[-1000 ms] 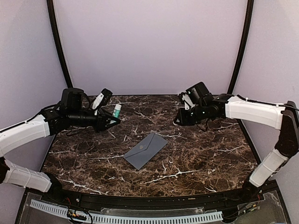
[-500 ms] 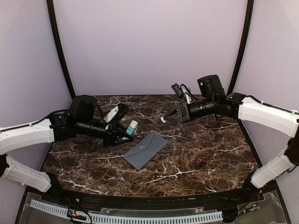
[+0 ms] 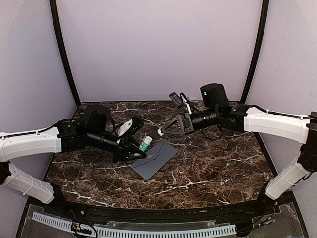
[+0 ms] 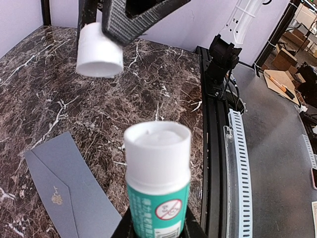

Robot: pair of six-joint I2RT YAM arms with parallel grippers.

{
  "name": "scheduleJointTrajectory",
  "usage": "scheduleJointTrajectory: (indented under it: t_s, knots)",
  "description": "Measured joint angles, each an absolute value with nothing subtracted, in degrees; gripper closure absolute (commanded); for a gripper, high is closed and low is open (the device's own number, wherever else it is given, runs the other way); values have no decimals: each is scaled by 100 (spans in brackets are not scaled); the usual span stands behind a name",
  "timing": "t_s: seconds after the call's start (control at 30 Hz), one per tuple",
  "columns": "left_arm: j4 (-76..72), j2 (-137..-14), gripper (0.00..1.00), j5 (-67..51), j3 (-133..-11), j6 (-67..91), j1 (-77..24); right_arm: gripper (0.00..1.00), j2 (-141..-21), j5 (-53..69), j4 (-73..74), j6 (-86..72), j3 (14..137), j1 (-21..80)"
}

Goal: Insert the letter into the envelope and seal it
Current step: Close the solid glue cap on the solid glue.

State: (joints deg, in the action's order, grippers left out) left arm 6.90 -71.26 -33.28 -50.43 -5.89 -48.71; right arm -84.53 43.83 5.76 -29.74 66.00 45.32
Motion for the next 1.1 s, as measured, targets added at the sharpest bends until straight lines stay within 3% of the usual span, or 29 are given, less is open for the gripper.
scheduleJointTrajectory:
  t_s: [1.1]
  knots:
    - [690,-7223,100,-3319,-5054,-548,-4877,80,-8814,4873,-202,-3312,6573,4875]
